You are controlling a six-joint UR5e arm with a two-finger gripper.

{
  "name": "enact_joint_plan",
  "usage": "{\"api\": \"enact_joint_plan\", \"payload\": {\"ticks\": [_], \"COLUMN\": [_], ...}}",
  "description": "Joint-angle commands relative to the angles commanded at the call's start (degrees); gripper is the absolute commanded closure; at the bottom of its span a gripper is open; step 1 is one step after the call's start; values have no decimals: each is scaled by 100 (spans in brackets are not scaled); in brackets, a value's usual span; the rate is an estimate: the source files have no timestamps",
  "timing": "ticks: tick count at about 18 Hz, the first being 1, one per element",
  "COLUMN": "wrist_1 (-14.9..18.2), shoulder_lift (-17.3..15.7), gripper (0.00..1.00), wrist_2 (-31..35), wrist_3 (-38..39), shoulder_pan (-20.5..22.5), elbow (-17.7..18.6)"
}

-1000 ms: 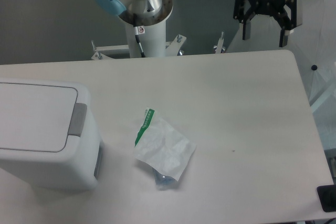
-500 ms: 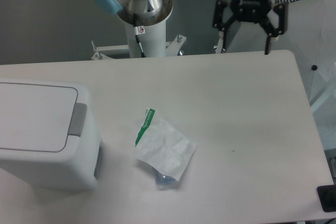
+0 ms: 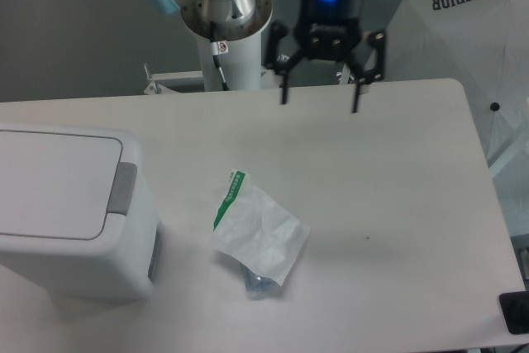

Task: Open the trash can
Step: 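Move the open gripper toward the grey lid tab of the trash can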

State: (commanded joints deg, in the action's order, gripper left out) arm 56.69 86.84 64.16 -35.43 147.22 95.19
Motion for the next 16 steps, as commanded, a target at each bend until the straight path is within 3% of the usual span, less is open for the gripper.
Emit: {"api": "enact_joint_plan", "payload": {"ticks": [4,10,16], "wrist_1": [-78,-782,-817], "shoulder_lift": [140,483,641], "gripper": [0,0,0], "wrist_2": [-9,9,26], "wrist_3": [501,1530,1557], "shoulder_pan": [-474,-1090,-1345], "elbow": [0,-9,0]}}
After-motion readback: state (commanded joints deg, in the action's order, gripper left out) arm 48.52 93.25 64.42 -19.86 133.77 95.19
